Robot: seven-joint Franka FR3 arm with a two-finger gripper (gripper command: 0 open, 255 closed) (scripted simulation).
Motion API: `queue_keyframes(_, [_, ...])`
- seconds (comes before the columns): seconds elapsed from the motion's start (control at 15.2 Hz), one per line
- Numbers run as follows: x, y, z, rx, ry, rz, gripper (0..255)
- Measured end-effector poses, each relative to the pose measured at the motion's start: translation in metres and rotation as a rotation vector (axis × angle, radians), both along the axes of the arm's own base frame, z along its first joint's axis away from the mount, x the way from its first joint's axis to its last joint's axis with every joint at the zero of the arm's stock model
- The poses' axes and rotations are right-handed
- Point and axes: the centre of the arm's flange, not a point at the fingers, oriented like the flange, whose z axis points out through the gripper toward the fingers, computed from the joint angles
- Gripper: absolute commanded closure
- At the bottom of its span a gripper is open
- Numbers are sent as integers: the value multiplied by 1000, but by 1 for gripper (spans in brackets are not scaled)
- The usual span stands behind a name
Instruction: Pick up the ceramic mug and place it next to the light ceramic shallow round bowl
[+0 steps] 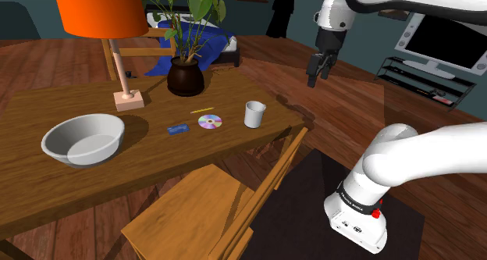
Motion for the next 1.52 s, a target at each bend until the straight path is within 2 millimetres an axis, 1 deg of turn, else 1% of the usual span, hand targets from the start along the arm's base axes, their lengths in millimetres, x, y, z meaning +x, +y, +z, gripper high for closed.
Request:
queue_keyframes(0.07, [0, 0, 0, 0, 0, 0, 0])
queue_keyframes(0.13, [4, 2, -4, 0, 0, -4, 0])
queue_keyframes(0.26, [19, 7, -19, -2, -2, -16, 0])
queue_keyframes(0.4, [35, 9, -37, -4, -6, -31, 0])
queue_keyframes(0.53, [56, 13, -52, -6, -11, -45, 0])
queue_keyframes(0.59, [63, 17, -62, -7, -13, -53, 0])
queue_keyframes(0.73, [82, 19, -79, -9, -17, -68, 0])
queue_keyframes(0.86, [102, 28, -94, -11, -21, -83, 0])
queue_keyframes(0.99, [118, 31, -113, -13, -25, -99, 0])
queue_keyframes(1.06, [132, 32, -120, -14, -28, -107, 0])
queue_keyframes(1.25, [160, 37, -144, -17, -34, -130, 0])
queue_keyframes(1.32, [169, 35, -154, -18, -36, -137, 0])
queue_keyframes(1.52, [204, 39, -179, -21, -43, -160, 0])
